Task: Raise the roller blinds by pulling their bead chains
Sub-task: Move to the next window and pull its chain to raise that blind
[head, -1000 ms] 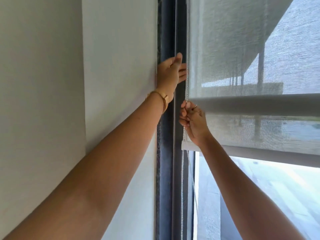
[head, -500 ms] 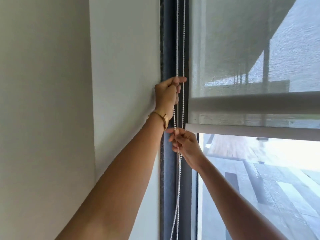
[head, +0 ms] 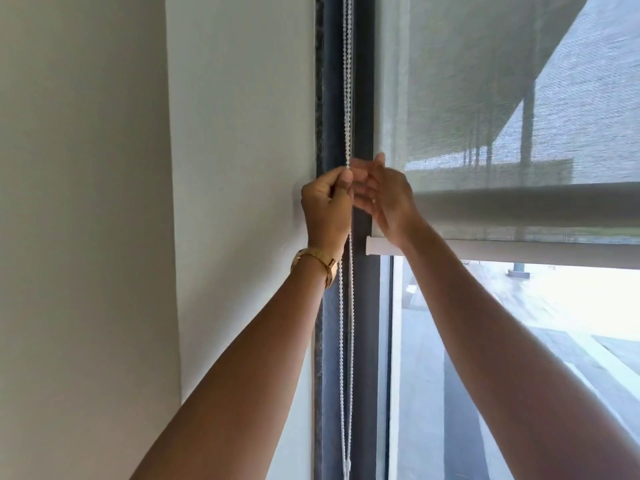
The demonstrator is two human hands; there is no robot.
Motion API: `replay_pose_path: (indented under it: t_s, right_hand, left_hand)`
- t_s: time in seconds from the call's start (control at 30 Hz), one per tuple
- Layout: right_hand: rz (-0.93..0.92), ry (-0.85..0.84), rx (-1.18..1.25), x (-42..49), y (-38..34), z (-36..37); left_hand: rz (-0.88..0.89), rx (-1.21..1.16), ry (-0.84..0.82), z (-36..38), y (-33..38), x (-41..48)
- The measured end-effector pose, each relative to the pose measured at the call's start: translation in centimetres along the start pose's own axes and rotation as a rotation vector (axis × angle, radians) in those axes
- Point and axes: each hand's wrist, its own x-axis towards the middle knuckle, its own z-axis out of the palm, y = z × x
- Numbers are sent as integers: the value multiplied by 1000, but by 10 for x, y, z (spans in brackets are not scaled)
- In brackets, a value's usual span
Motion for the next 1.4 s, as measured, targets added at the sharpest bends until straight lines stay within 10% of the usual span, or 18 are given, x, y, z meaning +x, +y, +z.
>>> replay_pose_path:
  t_s: [0.67, 0.97, 1.4]
  right_hand:
    - [61, -12, 107, 30, -20, 12]
    - [15, 2, 213, 18, -6, -20]
    - [55, -28, 268, -26, 33, -13]
  left_hand:
    - [-174, 49, -149, -26, -33, -54]
    - [-533, -286, -227, -24, -25, -52]
    - [-417, -273, -398, 17, 57, 59]
